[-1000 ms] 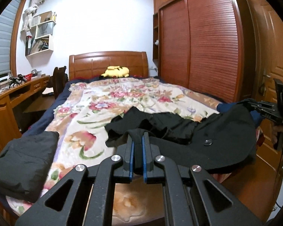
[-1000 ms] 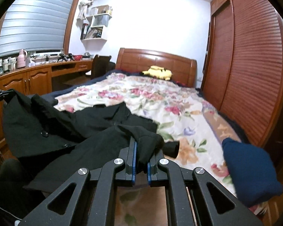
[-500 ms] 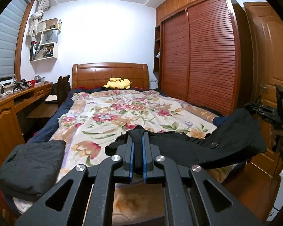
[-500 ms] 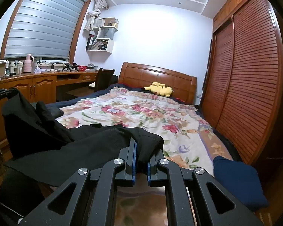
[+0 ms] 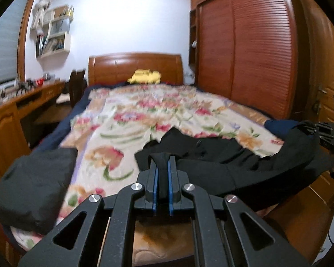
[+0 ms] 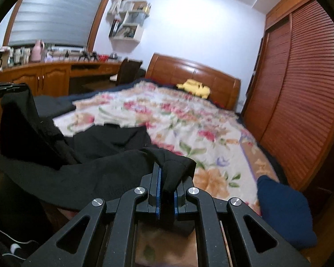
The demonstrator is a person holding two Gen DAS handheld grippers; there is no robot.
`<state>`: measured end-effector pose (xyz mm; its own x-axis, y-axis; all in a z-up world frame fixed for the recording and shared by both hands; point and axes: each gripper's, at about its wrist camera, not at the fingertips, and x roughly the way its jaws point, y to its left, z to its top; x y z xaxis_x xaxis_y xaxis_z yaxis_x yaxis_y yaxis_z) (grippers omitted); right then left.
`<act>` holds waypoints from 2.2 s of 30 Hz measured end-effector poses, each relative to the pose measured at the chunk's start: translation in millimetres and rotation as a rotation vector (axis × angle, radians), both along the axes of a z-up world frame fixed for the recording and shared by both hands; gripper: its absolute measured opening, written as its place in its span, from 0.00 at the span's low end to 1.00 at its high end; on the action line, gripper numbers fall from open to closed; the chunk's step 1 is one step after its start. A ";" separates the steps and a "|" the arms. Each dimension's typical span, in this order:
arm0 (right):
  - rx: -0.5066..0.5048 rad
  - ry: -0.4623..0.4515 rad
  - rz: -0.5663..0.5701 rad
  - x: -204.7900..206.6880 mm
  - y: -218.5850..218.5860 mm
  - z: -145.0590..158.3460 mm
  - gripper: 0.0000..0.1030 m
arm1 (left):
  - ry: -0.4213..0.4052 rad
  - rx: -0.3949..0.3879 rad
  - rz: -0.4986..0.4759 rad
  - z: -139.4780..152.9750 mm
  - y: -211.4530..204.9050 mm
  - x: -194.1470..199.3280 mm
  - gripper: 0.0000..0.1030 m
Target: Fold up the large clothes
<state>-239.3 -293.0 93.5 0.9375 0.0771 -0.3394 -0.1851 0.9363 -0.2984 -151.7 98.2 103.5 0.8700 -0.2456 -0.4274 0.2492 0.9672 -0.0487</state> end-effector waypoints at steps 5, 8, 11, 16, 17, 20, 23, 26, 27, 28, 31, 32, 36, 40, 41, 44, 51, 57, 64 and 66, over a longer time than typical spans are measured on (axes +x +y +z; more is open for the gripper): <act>0.017 0.060 -0.014 50.5 -1.5 -21.7 0.08 | 0.063 -0.021 0.026 -27.3 6.6 35.6 0.07; 0.029 0.089 -0.027 90.9 -4.7 -23.7 0.08 | 0.092 -0.027 0.046 -39.3 10.4 66.2 0.07; 0.041 0.114 -0.039 135.1 -8.0 -22.2 0.08 | 0.117 -0.039 0.057 -46.4 12.4 94.0 0.07; 0.056 0.153 -0.059 200.3 -7.1 -24.4 0.08 | 0.149 -0.036 0.076 -52.5 11.5 149.5 0.07; 0.054 0.158 -0.063 211.8 -5.6 -25.8 0.08 | 0.149 -0.033 0.078 -52.4 10.9 158.3 0.07; 0.059 0.169 -0.077 247.0 -5.4 -25.7 0.08 | 0.143 -0.024 0.091 -49.0 6.8 187.6 0.07; 0.075 0.174 -0.087 277.1 -6.0 -21.5 0.08 | 0.140 -0.027 0.106 -45.6 6.3 209.6 0.07; 0.088 0.186 -0.093 309.8 -7.0 -16.4 0.08 | 0.136 -0.015 0.128 -45.6 4.6 236.4 0.07; 0.094 0.191 -0.097 322.2 -7.7 -15.1 0.08 | 0.140 -0.005 0.141 -48.2 3.7 247.7 0.07; 0.102 0.194 -0.106 332.2 -8.9 -14.9 0.08 | 0.145 0.002 0.148 -50.1 3.3 255.1 0.07; 0.112 0.224 -0.123 364.7 -6.8 -17.5 0.08 | 0.172 0.013 0.165 -58.6 3.7 280.9 0.07; 0.103 0.231 -0.126 373.5 -4.2 -18.3 0.08 | 0.176 0.015 0.167 -60.1 3.7 285.8 0.07; 0.092 0.254 -0.129 398.2 2.1 -24.6 0.08 | 0.197 0.048 0.183 -70.0 0.4 309.2 0.08; 0.090 0.293 -0.131 415.5 5.7 -34.9 0.09 | 0.202 0.086 0.187 -79.6 -6.3 315.0 0.08; 0.092 0.300 -0.128 418.3 6.9 -37.3 0.09 | 0.203 0.094 0.184 -81.3 -7.4 314.1 0.08; 0.091 0.324 -0.121 420.8 7.6 -40.2 0.14 | 0.190 0.145 0.186 -83.4 -12.0 308.7 0.14; 0.111 0.284 -0.167 414.9 -1.0 -28.6 0.60 | 0.179 0.077 0.125 -75.5 -7.3 280.5 0.44; 0.092 0.346 -0.152 406.8 -3.4 -40.3 0.61 | 0.199 0.015 0.063 -79.4 -13.3 255.3 0.75; 0.118 0.458 -0.149 420.9 -9.3 -61.5 0.61 | 0.210 -0.037 0.030 -83.5 -37.2 222.9 0.75; 0.129 0.487 -0.159 428.4 -12.5 -66.1 0.61 | 0.209 -0.048 0.023 -84.1 -43.0 213.2 0.75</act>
<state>189.1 -305.5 27.3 0.6770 0.0164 -0.7358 -0.1259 0.9876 -0.0939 61.5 55.1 19.4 0.7695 -0.2515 -0.5870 0.2069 0.9678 -0.1434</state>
